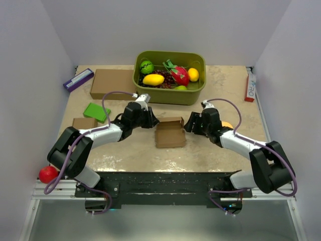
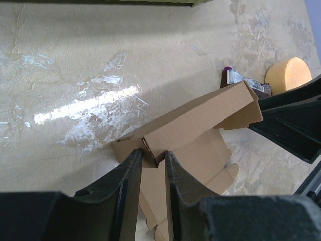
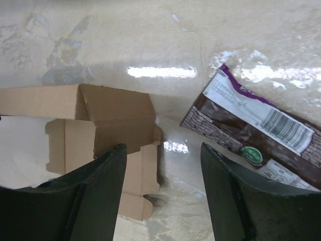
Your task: Fold the paper box
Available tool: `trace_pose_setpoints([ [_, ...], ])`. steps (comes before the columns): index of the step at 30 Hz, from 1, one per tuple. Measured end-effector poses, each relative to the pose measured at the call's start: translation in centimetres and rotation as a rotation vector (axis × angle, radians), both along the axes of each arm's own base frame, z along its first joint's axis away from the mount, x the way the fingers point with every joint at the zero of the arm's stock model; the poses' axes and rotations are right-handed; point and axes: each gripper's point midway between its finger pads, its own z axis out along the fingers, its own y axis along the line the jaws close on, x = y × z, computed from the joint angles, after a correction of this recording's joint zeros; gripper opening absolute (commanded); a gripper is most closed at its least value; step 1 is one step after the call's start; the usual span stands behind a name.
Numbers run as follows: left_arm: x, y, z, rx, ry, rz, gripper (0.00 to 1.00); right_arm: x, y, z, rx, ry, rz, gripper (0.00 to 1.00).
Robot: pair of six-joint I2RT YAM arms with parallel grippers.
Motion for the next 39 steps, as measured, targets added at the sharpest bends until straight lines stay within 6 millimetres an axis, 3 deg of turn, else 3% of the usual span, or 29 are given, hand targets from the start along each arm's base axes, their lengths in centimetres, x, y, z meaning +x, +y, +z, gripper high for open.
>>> trace_pose_setpoints([
  [13,0.0,0.0,0.0,0.002,-0.002,-0.003,0.28,0.7,3.0,-1.5,-0.007,-0.058,0.161,0.64],
  [39,0.0,0.0,0.0,0.020,-0.006,-0.018,0.26,3.9,3.7,-1.7,0.007,-0.249,0.136,0.55],
])
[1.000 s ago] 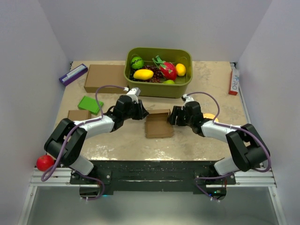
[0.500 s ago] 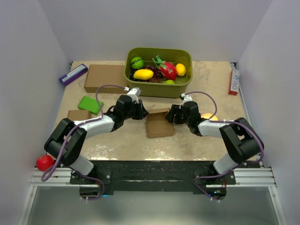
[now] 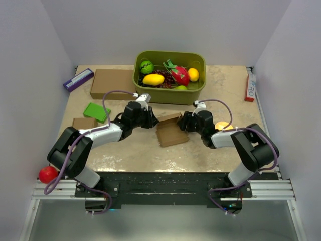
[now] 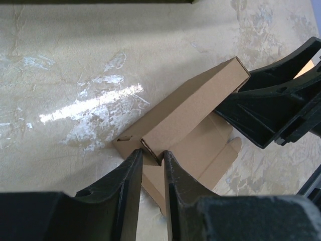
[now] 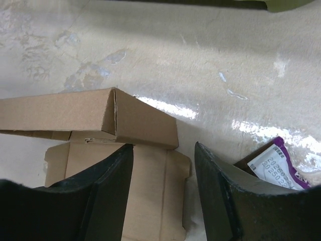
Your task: Fold the paper box
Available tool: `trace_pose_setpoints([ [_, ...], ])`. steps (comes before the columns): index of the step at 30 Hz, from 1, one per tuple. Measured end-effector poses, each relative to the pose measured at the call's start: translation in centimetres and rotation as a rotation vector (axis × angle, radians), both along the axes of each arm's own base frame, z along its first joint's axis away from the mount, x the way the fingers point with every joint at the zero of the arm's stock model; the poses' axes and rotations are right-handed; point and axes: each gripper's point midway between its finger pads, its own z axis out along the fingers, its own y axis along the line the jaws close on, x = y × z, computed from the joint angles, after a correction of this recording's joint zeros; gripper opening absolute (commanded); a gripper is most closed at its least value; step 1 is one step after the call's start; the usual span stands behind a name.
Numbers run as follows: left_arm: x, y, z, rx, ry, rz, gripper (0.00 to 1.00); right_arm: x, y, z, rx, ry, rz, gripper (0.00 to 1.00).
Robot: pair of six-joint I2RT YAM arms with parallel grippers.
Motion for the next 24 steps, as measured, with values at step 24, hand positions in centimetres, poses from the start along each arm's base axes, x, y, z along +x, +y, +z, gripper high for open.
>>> trace_pose_setpoints([
  [24,0.1,0.1,0.0,0.007,0.009,0.001,0.25,1.9,2.0,0.5,-0.071,-0.158,0.106,0.26],
])
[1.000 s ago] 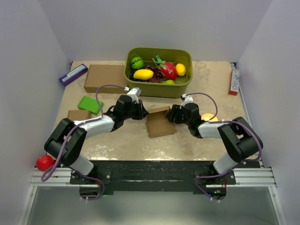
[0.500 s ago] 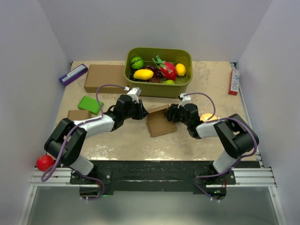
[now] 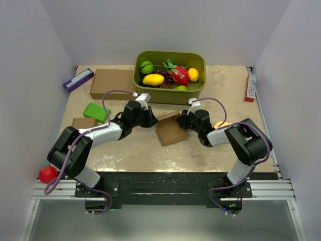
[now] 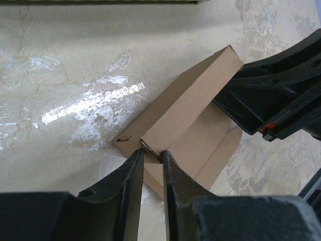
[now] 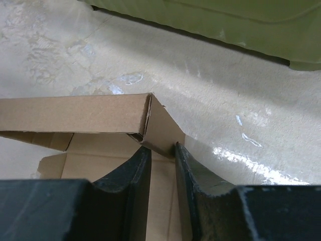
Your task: Fold the paper box
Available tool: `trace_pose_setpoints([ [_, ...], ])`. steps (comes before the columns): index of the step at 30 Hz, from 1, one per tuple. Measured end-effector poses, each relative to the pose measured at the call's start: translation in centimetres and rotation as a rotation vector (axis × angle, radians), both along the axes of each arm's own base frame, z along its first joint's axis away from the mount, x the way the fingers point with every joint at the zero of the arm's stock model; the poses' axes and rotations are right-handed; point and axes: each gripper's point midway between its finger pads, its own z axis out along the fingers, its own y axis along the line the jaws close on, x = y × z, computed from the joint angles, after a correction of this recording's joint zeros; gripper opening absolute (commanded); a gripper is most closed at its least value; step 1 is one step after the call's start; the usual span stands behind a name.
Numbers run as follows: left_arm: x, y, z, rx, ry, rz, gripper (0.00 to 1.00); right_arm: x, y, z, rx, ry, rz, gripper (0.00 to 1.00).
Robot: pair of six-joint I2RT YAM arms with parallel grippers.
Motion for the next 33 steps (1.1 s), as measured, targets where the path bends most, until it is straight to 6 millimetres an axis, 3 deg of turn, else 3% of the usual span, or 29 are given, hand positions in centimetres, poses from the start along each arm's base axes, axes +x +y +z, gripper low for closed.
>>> trace_pose_setpoints([
  [6,0.03,0.06,-0.02,0.004,-0.003,-0.002,0.25,0.15,-0.04,-0.07,-0.009,-0.002,-0.004,0.23],
  [20,0.31,0.07,-0.02,0.007,-0.006,-0.005,0.24,0.44,-0.22,-0.17,-0.069,-0.020,-0.114,0.00],
  [33,0.45,0.08,0.04,0.005,-0.009,-0.002,0.22,0.80,-0.43,-0.20,-0.193,0.024,-0.305,0.00],
])
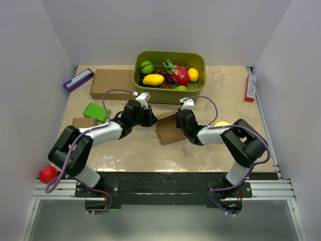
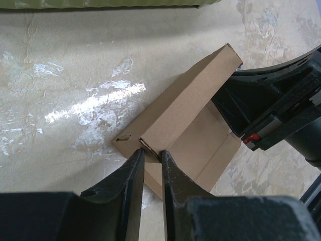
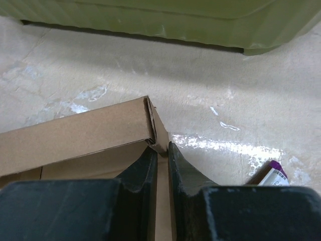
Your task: Fold the paper box
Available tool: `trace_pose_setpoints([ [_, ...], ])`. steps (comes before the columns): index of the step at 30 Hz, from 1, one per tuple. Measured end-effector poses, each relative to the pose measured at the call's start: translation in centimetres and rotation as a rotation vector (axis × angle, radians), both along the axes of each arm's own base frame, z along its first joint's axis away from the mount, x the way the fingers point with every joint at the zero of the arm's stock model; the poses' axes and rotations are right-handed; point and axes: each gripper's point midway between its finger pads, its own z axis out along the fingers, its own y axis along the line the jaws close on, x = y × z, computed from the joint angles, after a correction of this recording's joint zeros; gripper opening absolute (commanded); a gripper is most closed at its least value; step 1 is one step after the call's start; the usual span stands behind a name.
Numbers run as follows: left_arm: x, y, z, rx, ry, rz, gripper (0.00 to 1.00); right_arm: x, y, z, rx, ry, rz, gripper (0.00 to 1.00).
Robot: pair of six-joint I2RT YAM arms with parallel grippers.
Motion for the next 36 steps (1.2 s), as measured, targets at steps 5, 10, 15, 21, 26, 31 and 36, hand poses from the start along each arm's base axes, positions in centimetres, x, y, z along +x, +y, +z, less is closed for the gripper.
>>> trace_pose_setpoints([
  [5,0.0,-0.1,0.1,-0.002,-0.003,-0.001,0.25,0.2,-0.2,0.0,-0.017,0.012,-0.077,0.00],
  [10,-0.2,-0.2,0.1,-0.001,-0.007,-0.026,0.60,0.1,0.3,-0.1,-0.005,0.018,-0.058,0.00],
  [15,-0.3,0.2,1.5,0.017,-0.058,-0.034,0.72,-0.9,0.8,-0.2,0.009,0.035,0.021,0.00],
  [21,-0.4,2.1,6.2,0.037,-0.190,0.013,0.75,-3.9,0.7,0.0,0.003,0.084,0.137,0.00],
  [26,-1.5,3.5,8.5,0.041,-0.273,0.029,0.76,-5.8,0.7,1.1,-0.003,0.116,0.219,0.00],
  [31,-1.8,3.5,6.5,0.061,-0.208,0.029,0.76,-6.6,0.5,1.8,-0.004,0.109,0.253,0.00],
  [36,-2.1,3.1,4.0,0.061,-0.111,0.037,0.76,-7.1,0.3,0.9,-0.024,0.133,0.257,0.00],
])
